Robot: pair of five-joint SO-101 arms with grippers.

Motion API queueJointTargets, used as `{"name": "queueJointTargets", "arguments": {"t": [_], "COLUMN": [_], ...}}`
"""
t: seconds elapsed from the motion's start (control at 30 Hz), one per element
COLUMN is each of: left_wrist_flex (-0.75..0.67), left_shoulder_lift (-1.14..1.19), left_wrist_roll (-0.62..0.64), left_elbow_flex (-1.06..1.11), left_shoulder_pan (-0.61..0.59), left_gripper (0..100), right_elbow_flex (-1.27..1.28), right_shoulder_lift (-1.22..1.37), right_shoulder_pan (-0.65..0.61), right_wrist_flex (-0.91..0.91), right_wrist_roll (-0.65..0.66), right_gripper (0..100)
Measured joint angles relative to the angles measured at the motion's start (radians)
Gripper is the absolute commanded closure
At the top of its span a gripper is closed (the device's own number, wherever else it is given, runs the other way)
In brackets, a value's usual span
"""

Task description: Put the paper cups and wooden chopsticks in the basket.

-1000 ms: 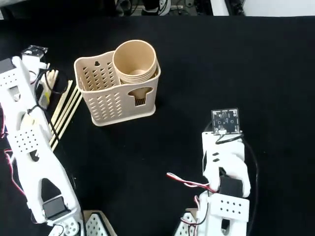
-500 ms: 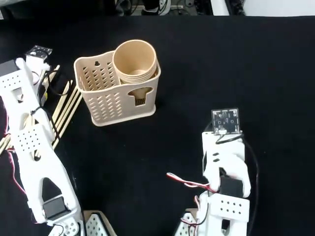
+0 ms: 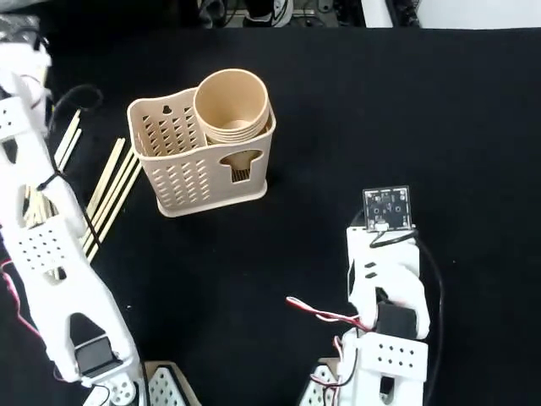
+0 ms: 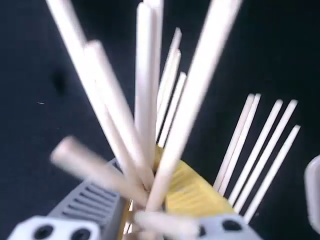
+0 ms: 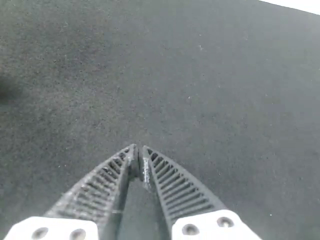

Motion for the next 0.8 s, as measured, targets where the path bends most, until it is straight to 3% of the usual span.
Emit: {"name": "queueJointTargets", "arguments": {"t": [0.43,0.8], "left_wrist_flex": [0.003,0.003], "left_shoulder_lift": [-0.288,-0.466], "left_wrist_roll": [0.256,0.391], "left_elbow_flex": [0.0,-0.006], "left_shoulder_pan": [0.068,0.094], "left_gripper": [97,97], "right_elbow_flex": [0.0,0.0], "right_shoulder_lift": [0.0,0.0], "right_shoulder_pan": [0.0,0.0], "right_wrist_flex": [0.0,0.0], "right_wrist_roll": [0.0,0.0], "right_gripper": [98.6,98.6]}}
